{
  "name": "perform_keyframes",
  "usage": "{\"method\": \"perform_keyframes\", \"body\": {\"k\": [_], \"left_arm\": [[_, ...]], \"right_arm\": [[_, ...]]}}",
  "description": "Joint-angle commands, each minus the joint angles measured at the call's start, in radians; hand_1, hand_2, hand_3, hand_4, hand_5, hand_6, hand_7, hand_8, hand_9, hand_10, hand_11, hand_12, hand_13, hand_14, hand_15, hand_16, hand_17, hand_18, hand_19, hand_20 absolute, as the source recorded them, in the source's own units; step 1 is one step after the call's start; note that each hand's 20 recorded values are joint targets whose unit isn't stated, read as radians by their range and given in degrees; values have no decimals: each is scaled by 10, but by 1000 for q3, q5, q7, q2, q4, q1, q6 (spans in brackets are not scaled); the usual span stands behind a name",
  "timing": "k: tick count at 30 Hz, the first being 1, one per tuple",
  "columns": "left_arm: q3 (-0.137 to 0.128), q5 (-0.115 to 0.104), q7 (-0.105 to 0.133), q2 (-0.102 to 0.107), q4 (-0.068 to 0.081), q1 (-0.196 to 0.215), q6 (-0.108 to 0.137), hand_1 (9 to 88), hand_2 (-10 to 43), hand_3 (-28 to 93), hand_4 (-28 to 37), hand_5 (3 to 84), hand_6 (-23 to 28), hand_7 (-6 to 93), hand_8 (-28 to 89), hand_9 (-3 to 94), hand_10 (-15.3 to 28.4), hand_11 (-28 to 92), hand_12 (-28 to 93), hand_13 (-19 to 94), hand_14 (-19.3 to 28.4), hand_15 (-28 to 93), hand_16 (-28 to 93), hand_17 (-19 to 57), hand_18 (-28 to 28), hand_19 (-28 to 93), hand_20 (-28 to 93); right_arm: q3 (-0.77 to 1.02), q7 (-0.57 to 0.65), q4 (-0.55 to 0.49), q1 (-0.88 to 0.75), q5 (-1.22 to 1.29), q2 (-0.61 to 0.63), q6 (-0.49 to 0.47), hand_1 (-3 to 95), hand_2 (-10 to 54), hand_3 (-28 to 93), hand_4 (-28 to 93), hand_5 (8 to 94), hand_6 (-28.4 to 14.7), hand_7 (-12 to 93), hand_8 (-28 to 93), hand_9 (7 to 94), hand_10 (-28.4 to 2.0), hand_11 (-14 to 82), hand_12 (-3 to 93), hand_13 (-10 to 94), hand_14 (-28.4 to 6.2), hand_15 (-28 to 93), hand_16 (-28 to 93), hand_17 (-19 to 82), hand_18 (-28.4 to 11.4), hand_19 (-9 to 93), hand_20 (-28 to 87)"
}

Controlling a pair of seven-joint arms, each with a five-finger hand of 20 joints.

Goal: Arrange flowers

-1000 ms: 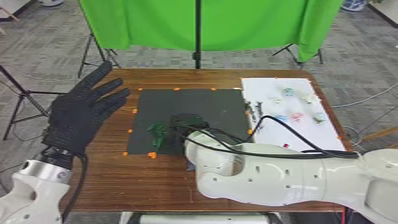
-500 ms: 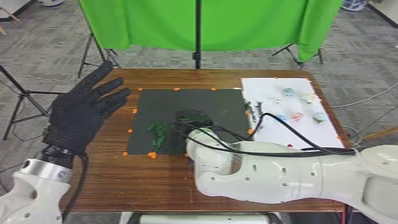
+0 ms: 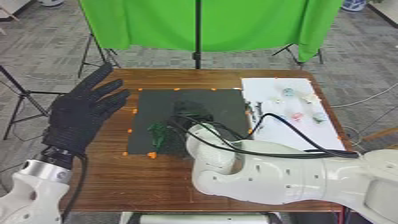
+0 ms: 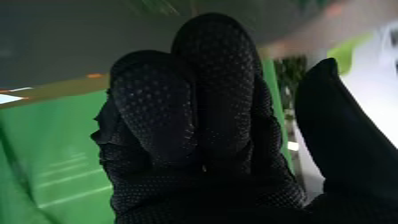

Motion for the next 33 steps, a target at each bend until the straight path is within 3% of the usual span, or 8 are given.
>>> {"method": "perform_keyframes", "body": {"k": [1, 7, 12, 16, 26, 27, 29, 33], "left_arm": [[-19, 6, -16, -21, -15, 34, 3, 230, 69, 756, -249, 260, 52, 151, -106, 222, 174, 190, 125, 142, 227, 288, -7, -187, 229, 385, 86], [-20, 5, -22, -26, -18, 41, 9, 231, 69, 755, -250, 260, 52, 152, -107, 222, 173, 191, 125, 143, 227, 287, -8, -187, 230, 386, 86], [-45, 7, -33, -41, -35, 69, 19, 231, 70, 754, -249, 260, 52, 152, -107, 222, 174, 191, 125, 142, 227, 286, -8, -187, 230, 385, 86], [-73, 4, -24, -48, -45, 110, 36, 230, 69, 756, -248, 260, 52, 152, -107, 221, 174, 191, 124, 143, 227, 287, -7, -187, 229, 386, 86], [-160, -10, 27, -86, -66, 281, 83, 227, 71, 750, -255, 260, 50, 153, -107, 224, 173, 189, 124, 154, 241, 342, -6, -170, 239, 453, 122], [-167, -10, 21, -91, -67, 289, 87, 225, 72, 750, -257, 260, 50, 153, -108, 225, 174, 191, 124, 157, 246, 363, -9, -168, 240, 462, 130], [-186, -12, 25, -101, -65, 306, 74, 220, 71, 750, -261, 261, 50, 153, -108, 226, 174, 191, 124, 160, 252, 388, -16, -162, 239, 477, 143], [-228, -18, 62, -120, -73, 366, 102, 212, 72, 749, -272, 260, 49, 153, -108, 228, 174, 192, 123, 161, 256, 422, -34, -159, 237, 483, 161]], "right_arm": [[58, 8, -83, -37, -61, 90, 53, 273, 93, 700, -227, 674, 2, 119, -129, 937, -108, 409, 171, 839, -118, 667, 176, 372, -282, 932, 298], [108, 19, -136, -90, -71, 161, 78, 273, 92, 700, -226, 679, 0, 118, -128, 937, -108, 415, 166, 841, -117, 665, 179, 375, -283, 932, 301], [218, 25, -190, -206, -100, 239, 86, 272, 92, 701, -225, 684, -2, 118, -128, 937, -110, 413, 164, 843, -118, 664, 180, 377, -284, 932, 301], [314, 40, -215, -297, -110, 311, 116, 266, 90, 703, -220, 663, -17, 114, -124, 937, -124, 355, 167, 835, -120, 632, 174, 371, -283, 931, 269], [497, 88, -214, -448, -139, 429, 107, 256, 73, 709, -215, 586, -52, 104, -115, 891, -152, 262, 172, 814, -130, 561, 156, 349, -284, 922, 143], [519, 91, -211, -464, -132, 435, 105, 257, 69, 708, -215, 583, -53, 103, -115, 891, -152, 262, 172, 814, -129, 560, 155, 349, -284, 923, 138], [541, 105, -201, -478, -137, 450, 104, 260, 64, 706, -215, 581, -53, 104, -114, 890, -152, 262, 172, 815, -129, 560, 154, 350, -284, 926, 128], [552, 107, -176, -476, -132, 462, 92, 265, 51, 710, -215, 575, -56, 103, -114, 890, -153, 262, 172, 817, -128, 561, 155, 354, -284, 930, 115]]}}
